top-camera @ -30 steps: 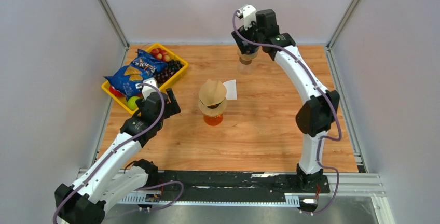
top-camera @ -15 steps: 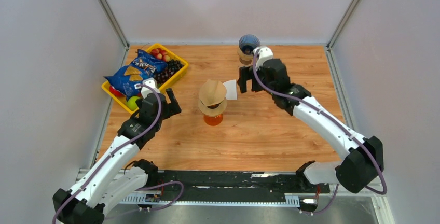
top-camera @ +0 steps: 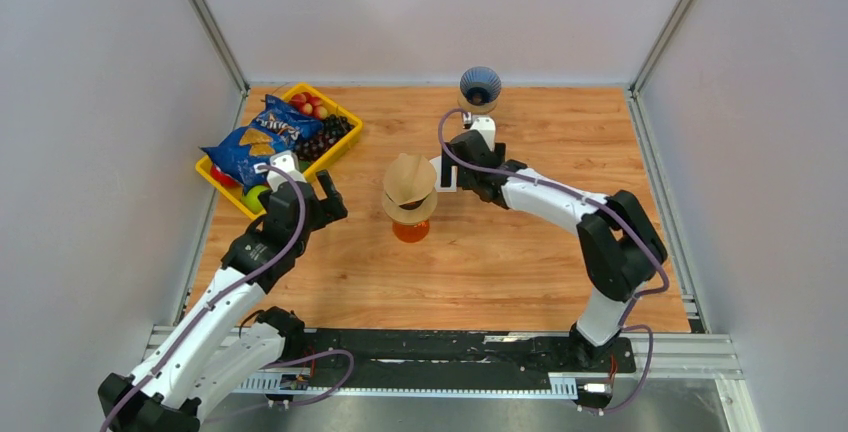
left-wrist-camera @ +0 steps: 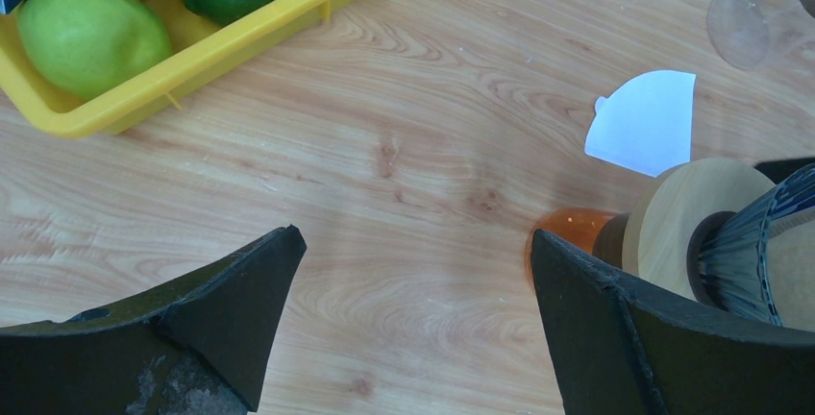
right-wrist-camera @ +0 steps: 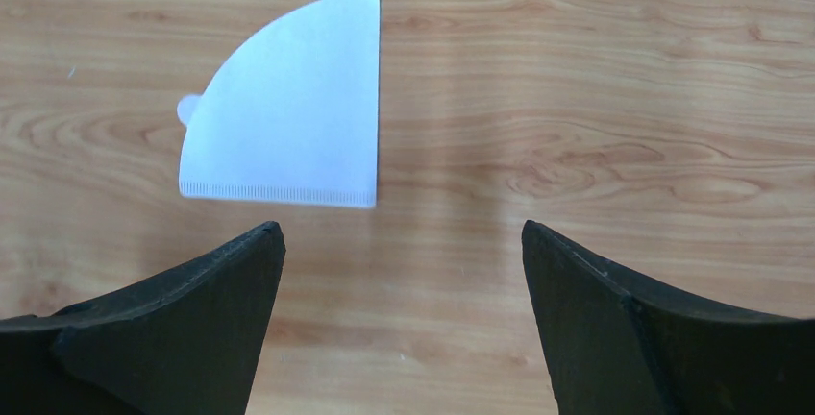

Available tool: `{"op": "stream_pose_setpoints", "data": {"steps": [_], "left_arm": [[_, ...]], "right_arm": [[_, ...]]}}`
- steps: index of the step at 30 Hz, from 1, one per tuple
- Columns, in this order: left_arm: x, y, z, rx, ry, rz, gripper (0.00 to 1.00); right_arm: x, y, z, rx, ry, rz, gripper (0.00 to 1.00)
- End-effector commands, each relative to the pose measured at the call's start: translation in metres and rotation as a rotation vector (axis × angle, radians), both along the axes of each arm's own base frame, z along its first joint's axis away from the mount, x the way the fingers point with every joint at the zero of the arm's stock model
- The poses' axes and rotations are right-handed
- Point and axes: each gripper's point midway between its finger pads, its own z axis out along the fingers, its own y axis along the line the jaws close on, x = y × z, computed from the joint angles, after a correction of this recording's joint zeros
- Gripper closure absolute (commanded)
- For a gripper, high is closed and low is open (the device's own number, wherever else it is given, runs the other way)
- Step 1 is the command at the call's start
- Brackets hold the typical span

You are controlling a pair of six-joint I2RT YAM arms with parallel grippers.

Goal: Place the coffee filter in the dripper

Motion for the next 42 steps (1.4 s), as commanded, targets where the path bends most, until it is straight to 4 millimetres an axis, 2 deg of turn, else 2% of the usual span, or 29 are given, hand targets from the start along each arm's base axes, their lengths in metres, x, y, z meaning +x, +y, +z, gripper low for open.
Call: {"op": "stream_pose_setpoints", "data": {"steps": [1, 4, 12, 22, 30, 36, 42], "left_arm": [[0.001, 0.002, 0.014, -0.020, -0.040, 0.008, 0.00], [0.000, 0.002, 0.014, -0.020, -0.042, 0.008, 0.00], [0.000, 0.003, 0.014, -0.019, -0.043, 0.012, 0.00], [0.000, 0.004, 0.015, -0.016, -0.044, 0.017, 0.00], [0.000, 0.005, 0.017, -0.017, -0.051, 0.022, 0.00], [-0.001, 0.006, 0.018, -0.014, -0.055, 0.026, 0.00], [-0.001, 0.008, 0.018, -0.012, -0.058, 0.032, 0.00]], "right_arm": [[0.040, 0.018, 0.006, 0.072, -0.077, -0.109, 0.04], [0.051, 0.030, -0.008, 0.088, -0.045, -0.092, 0.08], [0.077, 0.038, -0.034, 0.059, -0.024, -0.073, 0.19], [0.090, 0.050, -0.057, 0.006, -0.014, 0.018, 0.28], [0.089, 0.039, -0.078, -0.066, 0.000, 0.001, 0.31], [0.083, 0.031, -0.093, -0.096, 0.025, -0.011, 0.40], [0.075, 0.007, -0.096, -0.152, 0.026, -0.058, 0.47]]}}
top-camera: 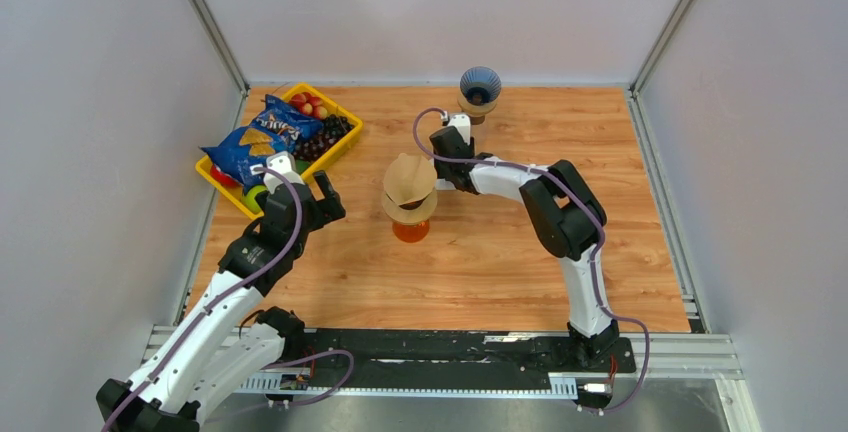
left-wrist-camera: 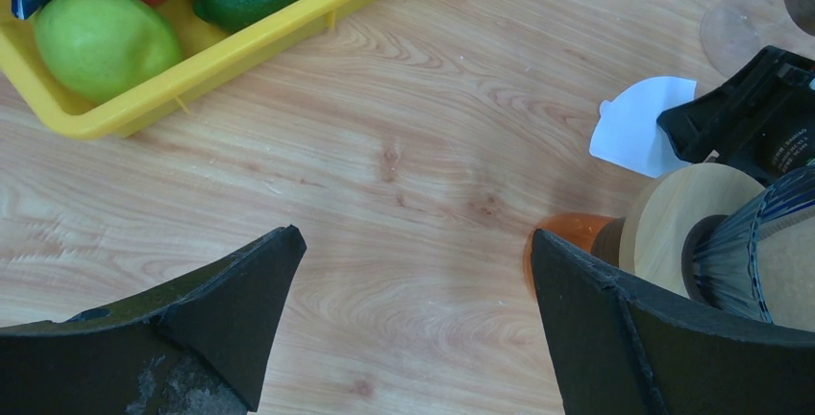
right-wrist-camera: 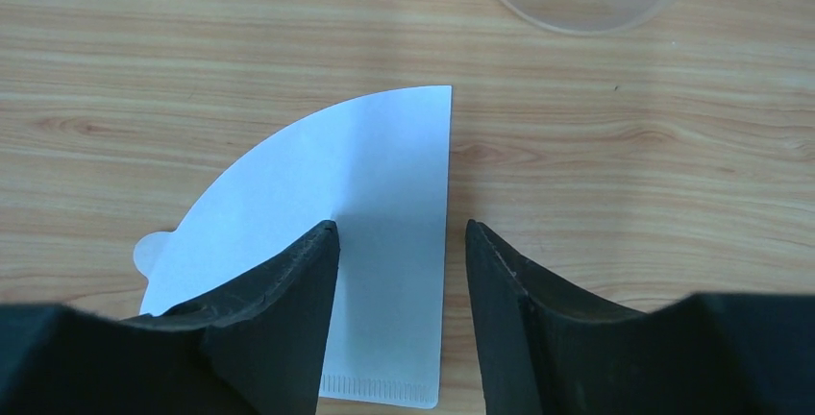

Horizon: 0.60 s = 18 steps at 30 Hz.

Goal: Place the coffee filter in the dripper

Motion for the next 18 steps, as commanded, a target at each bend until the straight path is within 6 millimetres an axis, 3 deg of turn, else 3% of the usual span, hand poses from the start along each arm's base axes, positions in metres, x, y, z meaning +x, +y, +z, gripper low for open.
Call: {"op": "stream_pose_setpoints", "data": {"steps": [1, 9, 12, 18], "left_arm": [[0.002, 0.004, 0.012, -0.007, -0.035, 0.021, 0.00], [0.001, 0.005, 0.014, -0.011, -0.043, 0.022, 0.00], [0.001, 0.005, 0.013, -0.011, -0.043, 0.023, 0.00], [0.001, 0.003, 0.014, -0.017, -0.044, 0.017, 0.00]], "right_arm": [[-0.012, -0.028, -0.018, -0.071, 0.039, -0.043, 0.47], [-0.031, -0.061, -0.030, -0.092, 0.085, -0.099, 0.61], [-0.036, -0.071, -0.020, -0.061, 0.082, -0.113, 0.72], [-0.035, -0.066, 0.016, -0.019, 0.026, -0.080, 0.99]]}}
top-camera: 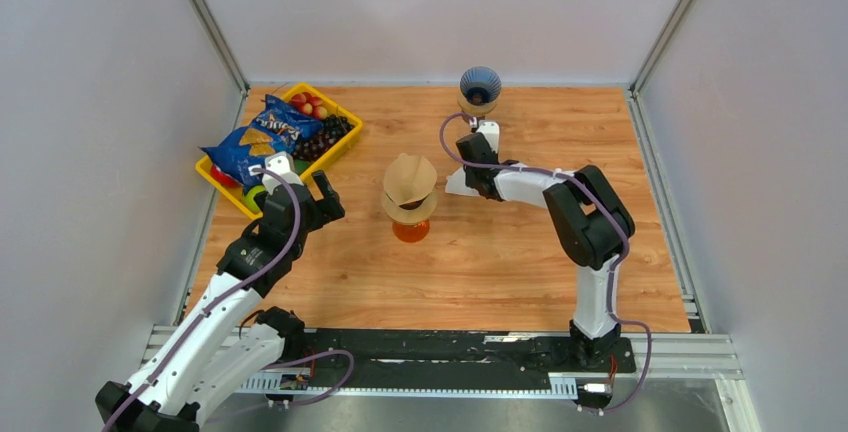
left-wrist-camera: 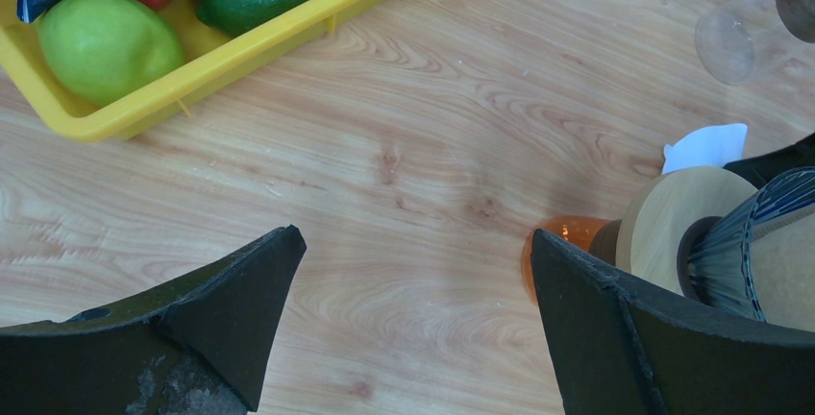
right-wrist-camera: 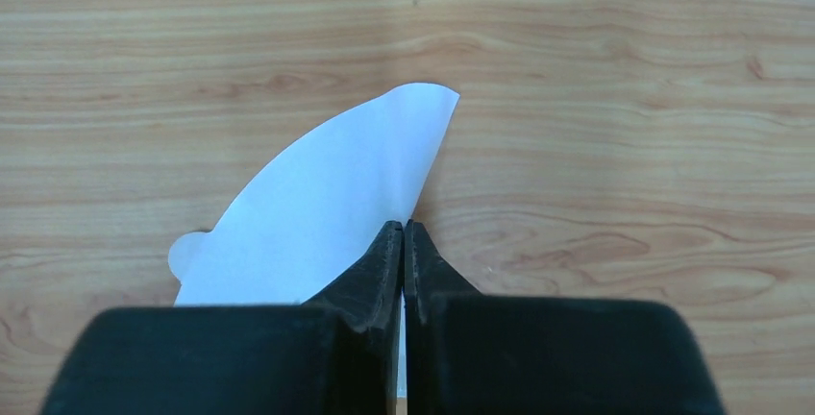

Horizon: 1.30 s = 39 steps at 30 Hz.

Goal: Place the coffee filter in the dripper

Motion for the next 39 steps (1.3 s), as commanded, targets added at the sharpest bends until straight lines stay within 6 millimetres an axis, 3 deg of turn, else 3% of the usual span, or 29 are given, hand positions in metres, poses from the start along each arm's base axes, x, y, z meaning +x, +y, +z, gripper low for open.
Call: {"op": "stream_pose_setpoints", "data": {"steps": [1, 10, 11, 16, 20, 26, 29, 32, 34, 39], "left_arm": [[0.002, 0.002, 0.011, -0.014, -0.034, 0.013, 0.00], [0.000, 0.001, 0.016, -0.031, -0.051, 0.004, 0.00], [0.000, 0.001, 0.017, -0.033, -0.053, 0.004, 0.00], [-0.004, -0.001, 0.025, -0.063, -0.083, -0.012, 0.00], [-0.007, -0.016, 0.031, -0.107, -0.118, -0.101, 0.00], [-0.023, -0.068, 0.059, -0.232, -0.198, -0.407, 0.00], [-0.046, -0.110, 0.086, -0.346, -0.265, -0.680, 0.00], [-0.067, -0.136, 0.110, -0.433, -0.324, -0.868, 0.00], [-0.080, -0.151, 0.116, -0.492, -0.319, -0.982, 0.00], [-0.089, -0.188, 0.109, -0.535, -0.253, -1.096, 0.00]], "right_arm": [[-0.012, -0.006, 0.024, 0.008, -0.001, 0.019, 1.00], [-0.027, -0.006, 0.085, 0.101, -0.129, 0.071, 1.00], [-0.030, -0.009, 0.099, 0.118, -0.159, 0.071, 1.00], [-0.063, -0.021, 0.132, 0.181, -0.236, 0.108, 1.00], [-0.097, -0.035, 0.155, 0.213, -0.325, 0.176, 1.00], [-0.152, -0.030, 0.203, 0.298, -0.530, 0.433, 1.00], [-0.184, -0.016, 0.225, 0.342, -0.619, 0.625, 1.00], [-0.206, -0.008, 0.238, 0.362, -0.689, 0.748, 1.00], [-0.218, -0.004, 0.245, 0.387, -0.737, 0.803, 1.00], [-0.236, 0.002, 0.254, 0.438, -0.793, 0.885, 1.00]]}}
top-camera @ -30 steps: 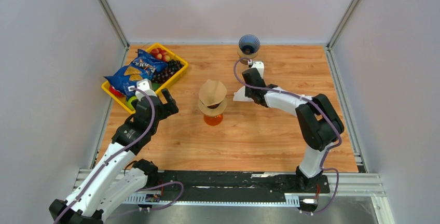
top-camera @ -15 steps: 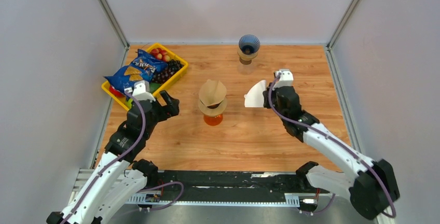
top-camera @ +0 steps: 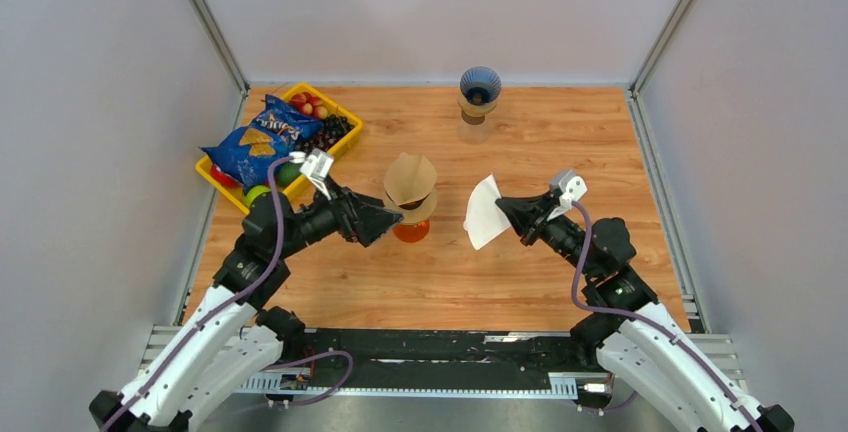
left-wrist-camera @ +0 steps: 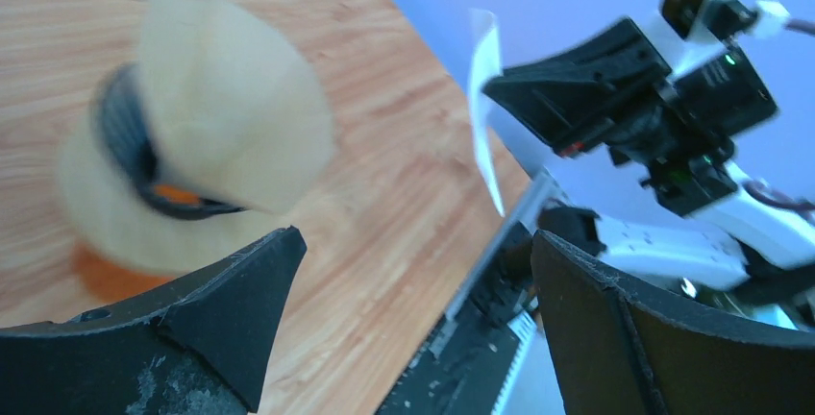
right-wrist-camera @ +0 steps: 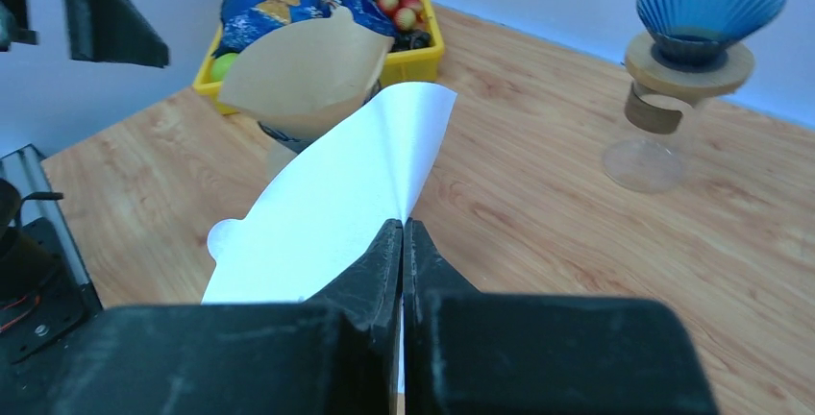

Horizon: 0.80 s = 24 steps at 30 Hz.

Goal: Place the coffee filter in the dripper

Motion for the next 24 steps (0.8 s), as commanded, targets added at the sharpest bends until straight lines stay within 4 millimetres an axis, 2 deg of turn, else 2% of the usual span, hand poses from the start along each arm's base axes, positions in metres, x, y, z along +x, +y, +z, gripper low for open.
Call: {"op": "stream_pose_setpoints", "data": {"steps": [1, 4, 7, 11, 15, 24], "left_arm": [[-0.021, -0.043, 0.013, -0.035, -0.038, -0.205, 0.00], [-0.027, -0.073, 0.001, 0.035, -0.024, -0.264, 0.00], [-0.020, -0.089, -0.012, 0.082, 0.013, -0.249, 0.00], [-0.011, -0.107, -0.027, 0.122, 0.057, -0.249, 0.00], [-0.009, -0.118, -0.026, 0.123, 0.057, -0.259, 0.00], [-0.006, -0.126, -0.022, 0.109, 0.059, -0.252, 0.00]], "right_arm": [[-0.020, 0.013, 0.020, 0.029, -0.107, 0.133, 1.00], [-0.024, 0.014, 0.025, 0.056, -0.097, 0.147, 1.00], [-0.032, 0.018, 0.026, 0.068, -0.089, 0.188, 1.00], [-0.030, 0.017, 0.026, 0.078, -0.075, 0.174, 1.00], [-0.028, 0.018, 0.023, 0.078, -0.055, 0.172, 1.00], [-0.020, 0.016, 0.017, 0.073, -0.031, 0.137, 1.00]]}}
